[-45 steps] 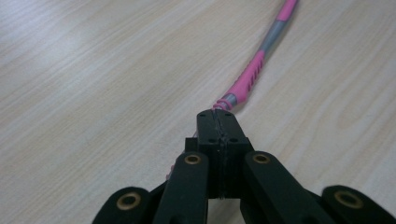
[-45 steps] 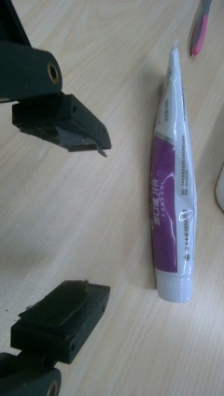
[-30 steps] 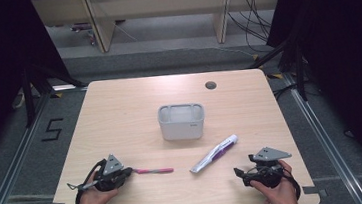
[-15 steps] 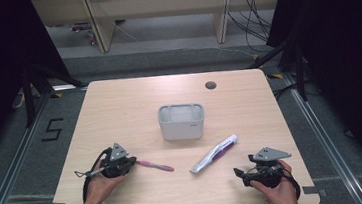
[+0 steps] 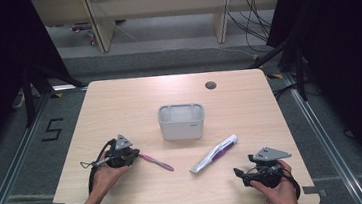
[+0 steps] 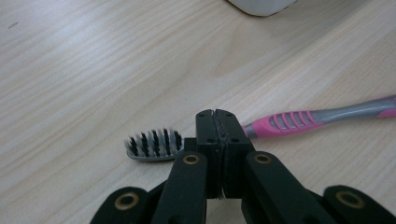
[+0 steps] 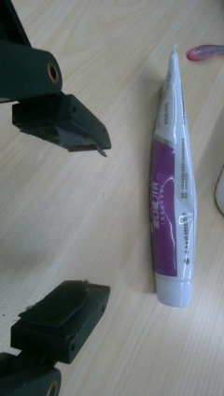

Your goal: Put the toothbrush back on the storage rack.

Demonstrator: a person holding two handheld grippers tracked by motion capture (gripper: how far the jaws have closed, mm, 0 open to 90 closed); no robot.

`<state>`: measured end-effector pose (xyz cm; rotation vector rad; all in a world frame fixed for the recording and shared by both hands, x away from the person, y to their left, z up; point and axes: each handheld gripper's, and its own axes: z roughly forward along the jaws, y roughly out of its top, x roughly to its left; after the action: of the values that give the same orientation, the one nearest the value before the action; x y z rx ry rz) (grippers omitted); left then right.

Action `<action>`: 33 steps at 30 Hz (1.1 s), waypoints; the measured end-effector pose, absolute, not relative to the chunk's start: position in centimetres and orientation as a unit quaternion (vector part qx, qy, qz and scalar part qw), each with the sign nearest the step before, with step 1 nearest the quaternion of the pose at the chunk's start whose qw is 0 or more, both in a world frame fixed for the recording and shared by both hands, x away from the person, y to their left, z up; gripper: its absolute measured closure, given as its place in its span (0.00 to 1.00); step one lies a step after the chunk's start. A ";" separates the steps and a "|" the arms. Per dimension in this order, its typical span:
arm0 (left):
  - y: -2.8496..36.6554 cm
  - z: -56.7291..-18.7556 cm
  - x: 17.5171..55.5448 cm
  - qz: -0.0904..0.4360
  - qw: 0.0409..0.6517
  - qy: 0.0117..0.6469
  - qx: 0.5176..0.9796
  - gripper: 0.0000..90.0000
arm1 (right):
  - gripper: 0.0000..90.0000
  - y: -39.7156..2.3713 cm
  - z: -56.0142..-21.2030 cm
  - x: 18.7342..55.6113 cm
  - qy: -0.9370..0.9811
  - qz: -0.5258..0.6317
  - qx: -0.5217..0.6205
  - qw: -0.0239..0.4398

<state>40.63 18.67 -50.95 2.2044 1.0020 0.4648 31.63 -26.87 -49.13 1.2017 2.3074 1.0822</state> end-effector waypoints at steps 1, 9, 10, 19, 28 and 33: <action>18.5 -51.0 40.8 0.178 0.332 0.386 0.842 0.98 | 0.29 -26.7 -49.2 31.5 0.803 0.383 0.431 0.152; 17.6 -50.8 42.2 0.177 0.335 0.392 0.838 0.98 | 0.29 -26.8 -49.2 31.7 0.806 0.384 0.424 0.149; 17.5 -50.8 42.4 0.178 0.334 0.392 0.839 0.98 | 0.29 -26.8 -49.2 31.7 0.806 0.384 0.424 0.149; 16.3 -50.8 43.3 0.174 0.332 0.395 0.839 0.97 | 0.29 -26.8 -49.2 31.7 0.807 0.384 0.424 0.148; 16.0 -50.3 42.8 0.174 0.340 0.399 0.834 0.91 | 0.29 -26.9 -49.3 31.7 0.809 0.385 0.420 0.145; 15.9 -49.5 41.7 0.172 0.354 0.419 0.818 0.76 | 0.29 -26.9 -49.3 31.7 0.809 0.386 0.420 0.145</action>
<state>41.73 15.89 -49.52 2.1156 1.0828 0.4460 31.75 -26.89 -49.27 1.2100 2.3307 1.1109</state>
